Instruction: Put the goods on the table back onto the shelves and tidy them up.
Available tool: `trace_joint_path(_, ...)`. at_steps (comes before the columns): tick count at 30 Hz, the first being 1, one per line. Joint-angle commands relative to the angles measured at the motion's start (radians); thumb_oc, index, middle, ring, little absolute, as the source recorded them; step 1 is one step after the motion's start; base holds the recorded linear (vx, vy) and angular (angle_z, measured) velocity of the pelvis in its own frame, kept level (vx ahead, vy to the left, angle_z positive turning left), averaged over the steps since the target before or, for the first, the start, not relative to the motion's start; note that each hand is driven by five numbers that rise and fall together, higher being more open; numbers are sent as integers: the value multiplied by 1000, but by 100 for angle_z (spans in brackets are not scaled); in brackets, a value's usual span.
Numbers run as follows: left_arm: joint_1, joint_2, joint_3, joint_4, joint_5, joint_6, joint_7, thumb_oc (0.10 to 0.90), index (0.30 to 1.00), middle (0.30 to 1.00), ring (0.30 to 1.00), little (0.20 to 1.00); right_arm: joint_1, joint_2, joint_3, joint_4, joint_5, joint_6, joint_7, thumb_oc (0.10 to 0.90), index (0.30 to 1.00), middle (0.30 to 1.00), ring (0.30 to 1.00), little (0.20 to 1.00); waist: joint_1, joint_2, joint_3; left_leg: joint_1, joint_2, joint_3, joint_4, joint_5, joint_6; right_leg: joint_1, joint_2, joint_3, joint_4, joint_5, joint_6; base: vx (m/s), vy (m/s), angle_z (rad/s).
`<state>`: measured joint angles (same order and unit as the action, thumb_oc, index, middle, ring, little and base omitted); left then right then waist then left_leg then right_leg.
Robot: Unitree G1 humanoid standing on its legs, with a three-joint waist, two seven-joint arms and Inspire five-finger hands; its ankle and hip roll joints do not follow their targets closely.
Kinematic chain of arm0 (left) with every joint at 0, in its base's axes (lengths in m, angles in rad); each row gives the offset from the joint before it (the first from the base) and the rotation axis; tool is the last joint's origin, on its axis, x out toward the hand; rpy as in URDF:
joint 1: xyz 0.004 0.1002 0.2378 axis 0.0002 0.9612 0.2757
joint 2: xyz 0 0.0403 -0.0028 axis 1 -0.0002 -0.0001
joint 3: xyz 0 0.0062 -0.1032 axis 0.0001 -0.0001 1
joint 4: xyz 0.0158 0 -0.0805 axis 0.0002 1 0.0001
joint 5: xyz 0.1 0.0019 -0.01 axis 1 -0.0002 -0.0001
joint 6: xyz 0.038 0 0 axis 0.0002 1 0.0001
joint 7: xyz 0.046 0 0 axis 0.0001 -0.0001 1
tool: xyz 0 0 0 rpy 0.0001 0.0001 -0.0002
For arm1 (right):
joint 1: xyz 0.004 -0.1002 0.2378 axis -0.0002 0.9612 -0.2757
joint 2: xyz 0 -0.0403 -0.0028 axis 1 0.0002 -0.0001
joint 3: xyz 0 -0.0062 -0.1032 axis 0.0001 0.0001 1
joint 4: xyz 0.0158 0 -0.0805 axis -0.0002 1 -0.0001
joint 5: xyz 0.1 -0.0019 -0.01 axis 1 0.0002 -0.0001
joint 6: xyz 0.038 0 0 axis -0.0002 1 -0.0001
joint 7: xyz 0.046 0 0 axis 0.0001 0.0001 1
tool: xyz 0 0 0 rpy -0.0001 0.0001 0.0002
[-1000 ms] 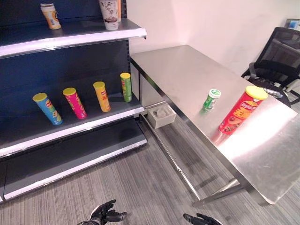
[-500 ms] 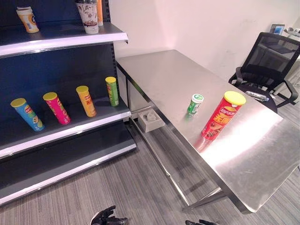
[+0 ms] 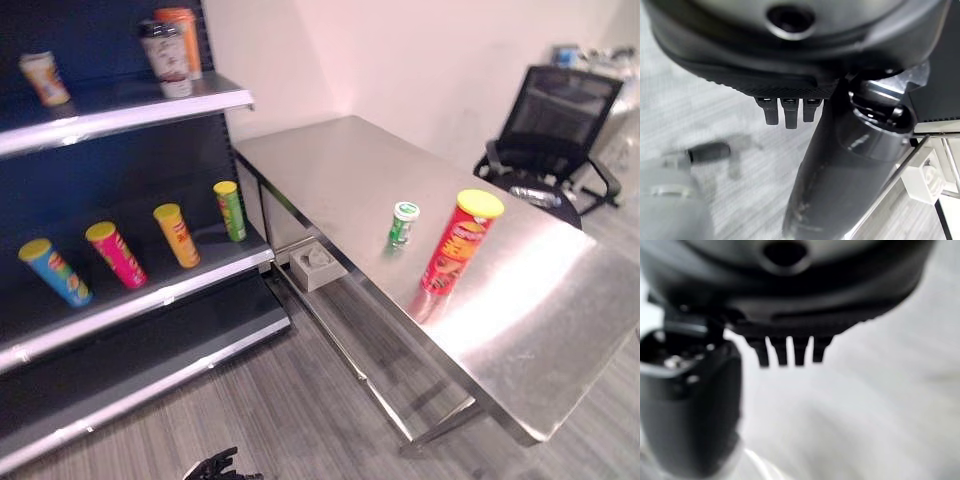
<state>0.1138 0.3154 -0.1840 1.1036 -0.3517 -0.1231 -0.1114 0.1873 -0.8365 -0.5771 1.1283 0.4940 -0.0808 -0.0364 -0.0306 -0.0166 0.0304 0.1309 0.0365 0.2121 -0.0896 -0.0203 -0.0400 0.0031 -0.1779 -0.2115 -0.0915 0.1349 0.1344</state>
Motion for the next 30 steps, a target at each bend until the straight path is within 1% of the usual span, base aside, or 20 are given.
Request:
trace_joint_path(1,-83,-31,31,-9,12,-35,-4,800,900,900,900,900,-39,-6,2,-462,-61,-163,-101,800,900,900,900,900,-13,-42,17,-18,35,-58,2,-5,-9,47,-19,7,4,-10,71,-8,32,-32)
trace_joint_path(2,-86,-30,31,-7,28,-33,-1,800,900,900,900,900,-40,-6,-23,-581,-98,-165,-108,800,900,900,900,900,-16,-45,13,-21,36,-55,2,-3,-8,40,-20,9,4,-6,71,-7,23,-65)
trace_joint_path(3,-95,-32,24,-9,34,-31,-1,800,900,900,900,900,-66,-48,-31,-615,-133,-184,-139,800,900,900,900,900,-15,-46,12,-19,37,-52,2,-5,-7,41,-21,10,4,-6,71,-9,16,-57)
trace_joint_path(5,-92,-31,21,-14,35,-27,-2,800,900,900,900,900,-108,-68,-33,-732,-128,-213,-136,800,900,900,900,900,-14,-48,11,-20,37,-51,2,-6,-6,38,-21,11,4,-5,71,0,8,-26)
trace_joint_path(6,-89,-32,18,-15,36,-26,-3,800,900,900,900,900,-129,-64,-32,-781,-98,-231,-124,800,900,900,900,900,-12,-49,10,-19,38,-50,2,-6,-6,37,-21,10,4,-5,71,0,5,6)
trace_joint_path(7,-89,-31,19,-15,36,-26,-3,800,900,900,900,900,-129,-62,-32,-784,-97,-230,-123,800,900,900,900,900,-12,-50,11,-19,38,-50,2,-6,-6,37,-21,10,4,-5,71,6,1,10)
trace_joint_path(8,-86,-30,17,-16,39,-28,-5,800,900,900,900,900,-144,-64,-22,-819,-85,-246,-104,800,900,900,900,900,-10,-51,11,-18,38,-50,2,-6,-5,38,-22,10,4,-5,71,2,0,9)
trace_joint_path(12,-86,-30,17,-16,39,-28,-5,800,900,900,900,900,-144,-64,-21,-819,-85,-246,-104,800,900,900,900,900,-10,-51,11,-18,38,-50,2,-6,-5,38,-22,10,4,-5,71,-3,-3,13)
trace_joint_path(13,-67,-23,-4,-24,48,-30,-31,800,900,900,900,900,-255,-142,79,-982,-52,-274,-17,800,900,900,900,900,13,-61,10,-16,39,-48,2,-6,-9,42,-23,7,4,-6,71,-15,-10,12)
trace_joint_path(14,-66,-23,-1,-24,49,-30,-31,800,900,900,900,900,-259,-142,83,-981,-52,-274,-17,800,900,900,900,900,10,-61,9,-17,39,-49,2,-5,-9,42,-23,6,4,-6,71,-7,-15,-10)
trace_joint_path(15,-56,-22,-23,-26,34,-33,-29,800,900,900,900,900,-378,-111,178,-1059,127,-303,59,800,900,900,900,900,33,-66,5,-15,39,-52,2,-6,-11,51,-24,-4,4,-7,68,8,-5,-12)
trace_joint_path(16,-55,-21,-18,-26,34,-33,-30,800,900,900,900,900,-384,-111,184,-1056,131,-304,63,800,900,900,900,900,28,-67,4,-16,38,-53,2,-5,-11,51,-25,-5,4,-7,68,9,-5,-10)
trace_joint_path(17,-53,-21,-23,-24,34,-31,-32,800,900,900,900,900,-401,-113,211,-1065,142,-300,73,800,900,900,900,900,32,-69,3,-16,38,-55,2,-4,-11,52,-25,-7,4,-7,68,-6,-5,8)
trace_joint_path(18,-47,-22,-29,-21,33,-30,-37,800,900,900,900,900,-446,-115,281,-1077,185,-282,113,800,900,900,900,900,39,-72,0,-18,38,-56,2,-3,-12,53,-26,-12,4,-7,67,-6,-5,14)
trace_joint_path(19,-47,-23,-29,-21,33,-30,-37,800,900,900,900,900,-448,-116,282,-1077,185,-282,113,800,900,900,900,900,37,-71,0,-18,38,-56,2,-3,-12,53,-26,-12,4,-7,67,-12,0,10)
trace_joint_path(20,-45,-26,-41,-20,29,-29,-40,800,900,900,900,900,-479,-109,325,-1085,225,-272,140,800,900,900,900,900,49,-73,-1,-18,38,-56,2,-2,-13,54,-27,-17,4,-7,66,-5,4,19)
trace_joint_path(22,-44,-28,-39,-21,27,-29,-40,800,900,900,900,900,-499,-105,350,-1084,248,-274,153,800,900,900,900,900,49,-73,-1,-19,37,-57,2,-2,-13,55,-27,-19,4,-7,65,-1,0,21)
trace_joint_path(25,-44,-28,-39,-21,27,-29,-40,800,900,900,900,900,-499,-105,351,-1084,248,-275,153,800,900,900,900,900,48,-73,-1,-19,37,-58,2,-2,-13,55,-27,-19,4,-7,65,0,-1,12)
trace_joint_path(26,-39,-25,-41,-27,24,-29,-41,800,900,900,900,900,-516,-106,381,-1088,273,-258,180,800,900,900,900,900,57,-74,-2,-21,38,-65,2,0,-15,60,-27,-29,4,-10,63,16,-2,-8)
trace_joint_path(30,-39,-25,-40,-27,24,-29,-41,800,900,900,900,900,-516,-106,381,-1088,273,-258,180,800,900,900,900,900,57,-74,-2,-21,38,-65,2,0,-15,61,-27,-29,4,-10,63,4,-1,1)
